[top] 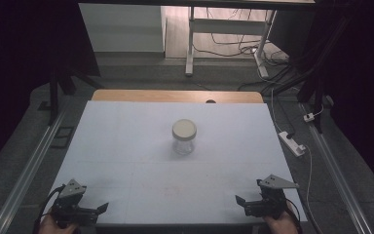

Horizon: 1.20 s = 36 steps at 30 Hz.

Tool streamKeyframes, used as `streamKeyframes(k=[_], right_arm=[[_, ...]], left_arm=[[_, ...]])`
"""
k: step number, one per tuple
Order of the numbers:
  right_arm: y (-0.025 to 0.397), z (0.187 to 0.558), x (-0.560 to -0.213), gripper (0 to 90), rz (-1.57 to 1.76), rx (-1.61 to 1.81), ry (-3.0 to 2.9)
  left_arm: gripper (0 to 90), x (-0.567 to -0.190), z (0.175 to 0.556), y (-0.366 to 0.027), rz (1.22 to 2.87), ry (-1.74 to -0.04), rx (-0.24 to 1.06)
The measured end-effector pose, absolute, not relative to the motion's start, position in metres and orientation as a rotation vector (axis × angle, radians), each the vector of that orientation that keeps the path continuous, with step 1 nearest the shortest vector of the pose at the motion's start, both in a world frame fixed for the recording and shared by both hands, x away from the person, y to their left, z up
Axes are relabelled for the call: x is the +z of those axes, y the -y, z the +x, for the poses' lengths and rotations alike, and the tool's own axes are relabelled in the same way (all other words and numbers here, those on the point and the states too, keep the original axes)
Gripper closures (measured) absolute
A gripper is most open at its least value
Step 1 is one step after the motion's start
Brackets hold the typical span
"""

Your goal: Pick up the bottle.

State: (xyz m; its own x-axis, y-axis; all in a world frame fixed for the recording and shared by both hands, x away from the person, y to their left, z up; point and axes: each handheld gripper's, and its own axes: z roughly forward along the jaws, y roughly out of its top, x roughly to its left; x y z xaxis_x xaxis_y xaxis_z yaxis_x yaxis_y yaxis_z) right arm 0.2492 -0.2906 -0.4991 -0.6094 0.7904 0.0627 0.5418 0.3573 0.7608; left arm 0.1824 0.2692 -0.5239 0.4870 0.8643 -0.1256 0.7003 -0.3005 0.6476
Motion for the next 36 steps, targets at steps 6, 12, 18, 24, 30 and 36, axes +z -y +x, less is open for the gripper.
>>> streamKeyframes(k=[6,12,18,24,30,36], right_arm=[[0.2887,0.2501,-0.4997,0.0,1.178,1.09,-2.32],[0.2879,0.2511,-0.5001,0.0,1.194,1.062,-2.323],[0.2863,0.252,-0.5008,0.0,1.19,1.046,-2.347],[0.2863,0.2522,-0.5007,0.0,1.188,1.056,-2.358],[0.2849,0.2522,-0.5008,0.0,1.166,1.042,-2.372],[0.2845,0.251,-0.4998,0.0,1.142,1.055,-2.378]], left_arm=[[0.2,-0.5244,0.1831,-0.2693,2.089,-1.275,0.303],[0.2,-0.5246,0.1837,-0.2687,2.1,-1.267,0.295],[0.1,-0.525,0.1847,-0.2701,2.091,-1.268,0.265],[0.1,-0.5249,0.1846,-0.2704,2.088,-1.27,0.267],[0.0,-0.5247,0.1846,-0.2716,2.074,-1.277,0.263],[0.0,-0.5244,0.1844,-0.2722,2.068,-1.279,0.266]])
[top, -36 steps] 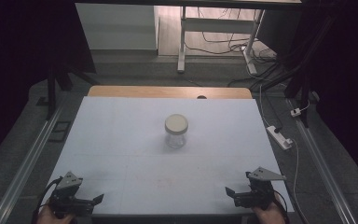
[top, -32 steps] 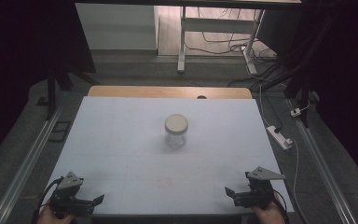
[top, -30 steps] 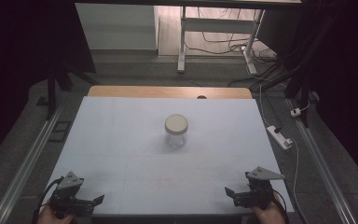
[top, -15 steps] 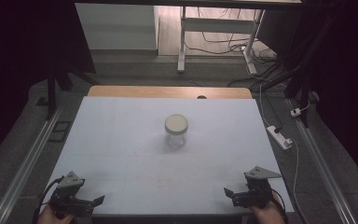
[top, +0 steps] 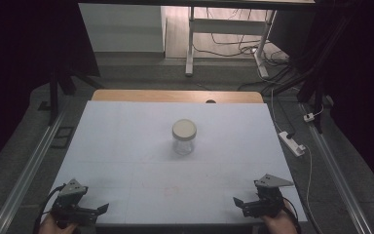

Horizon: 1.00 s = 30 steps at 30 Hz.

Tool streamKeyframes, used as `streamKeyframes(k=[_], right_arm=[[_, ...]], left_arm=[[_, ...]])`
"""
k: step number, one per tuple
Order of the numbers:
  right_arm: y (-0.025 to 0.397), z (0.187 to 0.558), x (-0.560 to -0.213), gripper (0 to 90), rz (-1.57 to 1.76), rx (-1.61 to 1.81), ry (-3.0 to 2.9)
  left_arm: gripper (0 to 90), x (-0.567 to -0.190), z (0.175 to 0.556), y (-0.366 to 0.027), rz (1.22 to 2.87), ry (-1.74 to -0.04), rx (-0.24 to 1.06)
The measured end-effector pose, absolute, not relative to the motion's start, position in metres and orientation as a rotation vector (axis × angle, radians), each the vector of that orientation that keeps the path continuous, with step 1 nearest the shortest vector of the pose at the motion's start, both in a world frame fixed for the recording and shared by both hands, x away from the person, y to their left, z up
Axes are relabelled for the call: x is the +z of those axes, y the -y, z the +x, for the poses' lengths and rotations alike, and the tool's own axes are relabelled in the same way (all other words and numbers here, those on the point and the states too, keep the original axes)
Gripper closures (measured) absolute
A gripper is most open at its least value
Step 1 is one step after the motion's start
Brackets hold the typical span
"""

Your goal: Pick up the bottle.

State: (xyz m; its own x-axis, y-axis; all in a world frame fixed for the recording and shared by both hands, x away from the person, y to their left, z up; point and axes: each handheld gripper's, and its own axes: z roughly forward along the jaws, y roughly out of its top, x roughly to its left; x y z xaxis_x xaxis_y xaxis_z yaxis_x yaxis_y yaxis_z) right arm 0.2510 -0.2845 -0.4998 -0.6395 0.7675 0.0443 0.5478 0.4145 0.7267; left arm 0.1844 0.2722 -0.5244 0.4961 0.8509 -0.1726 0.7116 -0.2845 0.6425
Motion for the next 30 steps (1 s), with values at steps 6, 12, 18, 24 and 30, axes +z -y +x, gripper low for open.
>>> streamKeyframes(k=[6,12,18,24,30], right_arm=[[0.282,0.25,-0.497,0.0,1.11,1.105,-2.377],[0.28,0.25,-0.496,0.0,1.101,1.109,-2.375],[0.276,0.251,-0.494,0.0,1.085,1.11,-2.379],[0.272,0.253,-0.493,0.0,1.059,1.122,-2.381],[0.267,0.256,-0.49,0.0,1.022,1.133,-2.371]], left_arm=[[0.0,-0.524,0.185,-0.274,2.061,-1.276,0.254],[0.0,-0.524,0.185,-0.274,2.059,-1.268,0.248],[0.0,-0.524,0.185,-0.276,2.052,-1.27,0.266],[0.0,-0.524,0.185,-0.277,2.046,-1.272,0.26],[0.0,-0.524,0.185,-0.277,2.052,-1.266,0.258]])
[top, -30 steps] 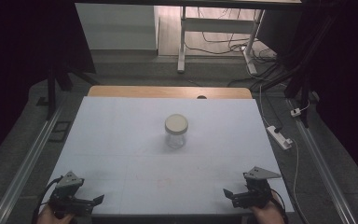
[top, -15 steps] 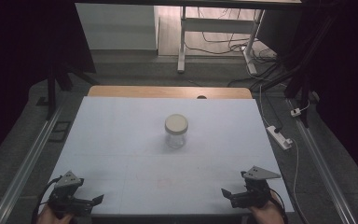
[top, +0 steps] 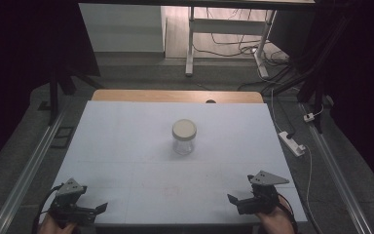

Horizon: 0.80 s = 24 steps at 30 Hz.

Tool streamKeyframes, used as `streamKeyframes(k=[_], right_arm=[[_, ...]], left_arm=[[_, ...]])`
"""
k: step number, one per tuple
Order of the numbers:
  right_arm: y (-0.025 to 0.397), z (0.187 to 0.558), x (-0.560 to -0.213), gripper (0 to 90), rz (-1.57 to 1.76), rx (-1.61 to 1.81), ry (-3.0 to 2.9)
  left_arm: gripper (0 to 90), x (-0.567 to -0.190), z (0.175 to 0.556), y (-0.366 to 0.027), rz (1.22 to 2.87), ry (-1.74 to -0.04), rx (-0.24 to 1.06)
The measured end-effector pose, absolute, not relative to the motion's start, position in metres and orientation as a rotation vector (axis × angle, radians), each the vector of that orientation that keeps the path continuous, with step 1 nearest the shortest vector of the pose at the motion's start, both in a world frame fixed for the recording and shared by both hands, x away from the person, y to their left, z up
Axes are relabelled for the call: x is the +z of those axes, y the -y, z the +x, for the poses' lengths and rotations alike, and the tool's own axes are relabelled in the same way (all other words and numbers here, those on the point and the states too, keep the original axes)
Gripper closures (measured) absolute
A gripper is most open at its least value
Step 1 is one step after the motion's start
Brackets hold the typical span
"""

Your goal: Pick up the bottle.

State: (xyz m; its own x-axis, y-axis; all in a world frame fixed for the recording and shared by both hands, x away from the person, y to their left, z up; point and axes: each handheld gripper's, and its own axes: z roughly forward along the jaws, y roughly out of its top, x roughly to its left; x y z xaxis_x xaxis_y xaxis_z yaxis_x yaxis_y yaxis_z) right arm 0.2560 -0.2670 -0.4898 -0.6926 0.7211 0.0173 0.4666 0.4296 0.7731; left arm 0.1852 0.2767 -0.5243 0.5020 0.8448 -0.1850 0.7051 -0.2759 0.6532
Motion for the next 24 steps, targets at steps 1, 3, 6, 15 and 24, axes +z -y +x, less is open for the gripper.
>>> streamKeyframes(k=[1,3,6,15,24], right_arm=[[0.266,0.256,-0.489,0.0,1.018,1.135,-2.37],[0.264,0.257,-0.488,0.0,1.008,1.137,-2.37],[0.261,0.259,-0.487,0.0,0.99,1.139,-2.383],[0.248,0.263,-0.485,0.0,0.99,1.139,-2.434],[0.237,0.272,-0.482,0.0,0.937,1.181,-2.482]], left_arm=[[0.0,-0.524,0.185,-0.277,2.053,-1.267,0.258],[0.0,-0.524,0.185,-0.276,2.054,-1.267,0.257],[0.0,-0.524,0.185,-0.276,2.055,-1.268,0.262],[0.0,-0.524,0.185,-0.275,2.067,-1.251,0.263],[0.0,-0.523,0.186,-0.277,2.063,-1.197,0.238]])
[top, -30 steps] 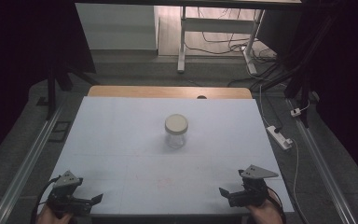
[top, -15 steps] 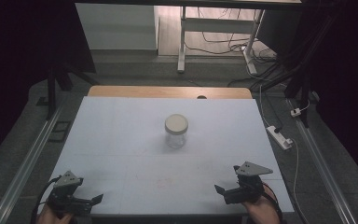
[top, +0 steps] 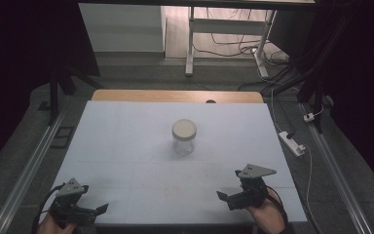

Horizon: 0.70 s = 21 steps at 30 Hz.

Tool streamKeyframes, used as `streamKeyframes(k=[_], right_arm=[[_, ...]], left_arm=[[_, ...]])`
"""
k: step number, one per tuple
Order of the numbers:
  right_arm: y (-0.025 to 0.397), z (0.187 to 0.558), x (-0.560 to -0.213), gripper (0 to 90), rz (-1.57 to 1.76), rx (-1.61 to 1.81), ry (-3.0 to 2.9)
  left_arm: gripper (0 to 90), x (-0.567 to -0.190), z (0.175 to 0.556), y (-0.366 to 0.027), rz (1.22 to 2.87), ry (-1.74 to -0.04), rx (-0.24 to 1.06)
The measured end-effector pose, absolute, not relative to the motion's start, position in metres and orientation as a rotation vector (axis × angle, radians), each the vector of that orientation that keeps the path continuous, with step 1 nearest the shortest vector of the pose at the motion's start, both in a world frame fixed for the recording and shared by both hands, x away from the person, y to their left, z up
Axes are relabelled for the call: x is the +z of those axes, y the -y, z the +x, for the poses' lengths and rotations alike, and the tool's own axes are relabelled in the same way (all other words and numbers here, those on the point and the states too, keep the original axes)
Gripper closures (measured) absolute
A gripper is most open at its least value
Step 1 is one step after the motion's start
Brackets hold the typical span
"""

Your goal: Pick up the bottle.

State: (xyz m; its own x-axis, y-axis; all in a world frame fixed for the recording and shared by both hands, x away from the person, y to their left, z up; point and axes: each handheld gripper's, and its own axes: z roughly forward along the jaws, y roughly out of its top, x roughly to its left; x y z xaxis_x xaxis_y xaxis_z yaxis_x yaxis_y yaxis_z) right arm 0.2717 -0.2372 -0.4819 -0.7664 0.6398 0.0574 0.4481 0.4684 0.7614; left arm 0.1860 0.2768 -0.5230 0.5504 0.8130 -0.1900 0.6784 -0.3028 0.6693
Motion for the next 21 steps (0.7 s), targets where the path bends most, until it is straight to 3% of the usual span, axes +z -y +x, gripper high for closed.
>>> streamKeyframes(k=[21], right_arm=[[0.206,0.304,-0.474,0.0,0.884,1.23,-2.523]], left_arm=[[0.0,-0.525,0.189,-0.277,2.063,-1.201,0.189]])
